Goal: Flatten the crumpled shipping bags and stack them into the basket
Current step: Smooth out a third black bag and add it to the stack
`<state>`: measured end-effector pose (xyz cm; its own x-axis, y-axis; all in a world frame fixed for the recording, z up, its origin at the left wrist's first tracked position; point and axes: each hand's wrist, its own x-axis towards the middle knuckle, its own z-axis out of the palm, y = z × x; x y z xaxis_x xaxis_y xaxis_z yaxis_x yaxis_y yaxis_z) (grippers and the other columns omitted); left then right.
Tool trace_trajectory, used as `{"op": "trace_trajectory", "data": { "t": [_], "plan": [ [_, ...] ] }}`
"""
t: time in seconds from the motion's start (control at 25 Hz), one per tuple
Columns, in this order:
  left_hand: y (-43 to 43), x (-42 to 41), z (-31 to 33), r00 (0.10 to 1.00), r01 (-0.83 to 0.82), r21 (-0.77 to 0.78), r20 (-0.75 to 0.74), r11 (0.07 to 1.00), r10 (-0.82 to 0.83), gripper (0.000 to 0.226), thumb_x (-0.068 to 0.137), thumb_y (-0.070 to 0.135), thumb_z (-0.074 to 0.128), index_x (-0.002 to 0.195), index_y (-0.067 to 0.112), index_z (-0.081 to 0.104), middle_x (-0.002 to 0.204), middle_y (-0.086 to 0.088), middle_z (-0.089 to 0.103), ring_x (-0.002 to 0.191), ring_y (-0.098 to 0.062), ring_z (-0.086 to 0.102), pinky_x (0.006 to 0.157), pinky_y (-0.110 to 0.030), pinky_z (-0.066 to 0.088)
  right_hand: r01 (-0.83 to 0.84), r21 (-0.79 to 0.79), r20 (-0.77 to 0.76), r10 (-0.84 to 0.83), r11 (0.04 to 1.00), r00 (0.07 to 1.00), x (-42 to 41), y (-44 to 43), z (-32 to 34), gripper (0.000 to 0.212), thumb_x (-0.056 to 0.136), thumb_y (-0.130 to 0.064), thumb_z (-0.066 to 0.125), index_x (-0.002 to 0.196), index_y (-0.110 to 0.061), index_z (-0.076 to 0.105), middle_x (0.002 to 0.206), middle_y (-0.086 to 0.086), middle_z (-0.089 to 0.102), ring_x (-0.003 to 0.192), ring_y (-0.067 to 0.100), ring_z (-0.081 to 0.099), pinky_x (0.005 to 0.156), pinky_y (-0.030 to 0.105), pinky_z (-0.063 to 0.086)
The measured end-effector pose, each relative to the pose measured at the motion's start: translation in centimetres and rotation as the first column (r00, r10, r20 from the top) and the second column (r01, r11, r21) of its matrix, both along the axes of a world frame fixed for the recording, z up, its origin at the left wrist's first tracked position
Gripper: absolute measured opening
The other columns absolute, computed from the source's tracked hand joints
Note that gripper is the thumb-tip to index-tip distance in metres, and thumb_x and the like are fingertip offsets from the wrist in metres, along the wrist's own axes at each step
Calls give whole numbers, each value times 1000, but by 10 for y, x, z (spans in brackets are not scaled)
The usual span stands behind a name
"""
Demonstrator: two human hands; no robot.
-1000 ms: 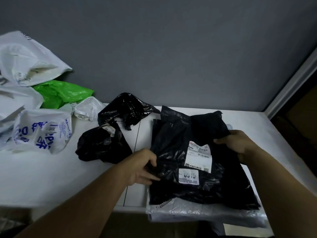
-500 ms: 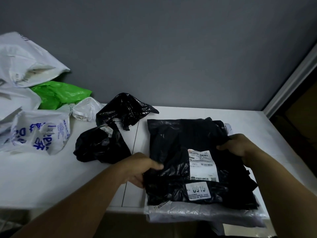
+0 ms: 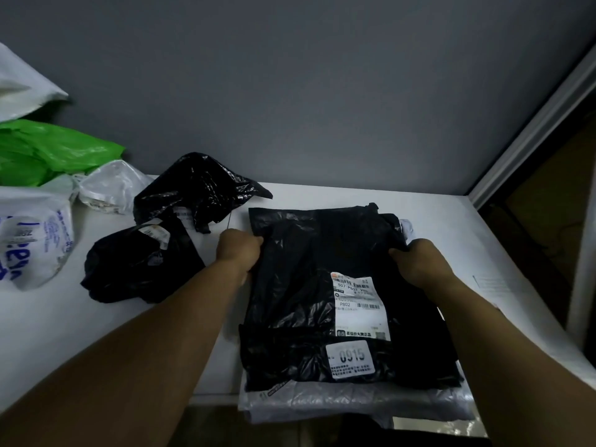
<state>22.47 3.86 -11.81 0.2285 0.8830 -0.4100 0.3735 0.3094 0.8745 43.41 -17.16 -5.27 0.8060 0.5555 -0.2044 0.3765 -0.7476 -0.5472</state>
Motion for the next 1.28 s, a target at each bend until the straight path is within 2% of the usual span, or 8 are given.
{"op": "trace_trajectory", "data": {
  "t": [0.12, 0.2, 0.4, 0.56, 0.68, 0.8, 1.0, 1.28],
  "plan": [
    [-1, 3, -2, 996, -11, 176, -89, 984, 27, 2, 91, 3, 57, 92, 3, 59, 84, -12, 56, 80, -23, 56, 66, -28, 45, -54, -82, 72, 60, 995, 996, 3, -5, -3, 11, 102, -18, 53, 108, -12, 46, 71, -3, 48, 67, 23, 51, 74, 33, 38],
    [-4, 1, -4, 996, -52, 226, -56, 973, 66, 14, 95, 2, 51, 108, 6, 49, 94, -7, 54, 87, -24, 54, 77, -28, 45, -71, -110, 95, 82, 991, 992, 4, -8, -4, 10, 102, -18, 52, 107, -13, 45, 71, -3, 48, 72, 26, 51, 75, 34, 39],
    [-13, -3, -15, 976, 187, 439, -181, 878, -118, 29, 88, -11, 41, 110, 5, 51, 89, -6, 57, 84, -25, 55, 73, -30, 41, -63, -137, 74, 74, 989, 995, 6, -11, -4, 11, 102, -21, 52, 107, -15, 44, 71, 1, 51, 72, 27, 53, 74, 34, 39],
    [-21, 0, -9, 937, 261, 442, -330, 858, -115, 31, 92, 0, 45, 121, 7, 55, 123, -14, 53, 108, -32, 55, 91, -37, 44, 25, -235, 54, -13, 972, 998, 7, -20, -2, 41, 97, -41, 55, 112, -3, 50, 92, 10, 62, 91, 34, 61, 85, 41, 49],
    [-34, 13, 18, 900, 247, 503, -435, 828, -4, 48, 85, 5, 51, 133, 9, 50, 146, -13, 35, 134, -34, 32, 110, -43, 33, 52, -238, 347, 35, 970, 937, -4, -9, 10, 57, 94, -52, 55, 129, -7, 48, 128, 19, 52, 120, 41, 49, 96, 49, 44],
    [-43, 50, 46, 892, 296, 476, -447, 828, -62, 59, 84, 10, 49, 143, 11, 44, 155, -9, 30, 143, -31, 23, 118, -45, 23, -198, -155, 541, 250, 968, 803, -26, 39, 13, 50, 99, -47, 44, 134, -12, 50, 146, 20, 41, 136, 41, 33, 107, 55, 34],
    [-49, 98, 21, 720, 526, 386, -676, 758, -155, 52, 101, 38, 34, 150, 24, 34, 164, -7, 12, 151, -32, -4, 119, -60, -4, -325, -368, 425, 468, 871, 775, -17, 102, -32, 58, 103, -53, 17, 155, -30, 25, 167, 9, 6, 152, 38, -9, 115, 70, -3],
    [-39, 103, -48, 593, 614, 341, -794, 712, -131, 65, 99, 61, 10, 157, 33, 9, 166, -7, -7, 150, -33, -16, 114, -64, -13, -289, -450, 374, 472, 845, 798, 7, 98, -99, 76, 94, -71, 0, 160, -33, 5, 169, 6, -3, 152, 38, -14, 112, 74, -8]
  ]
}}
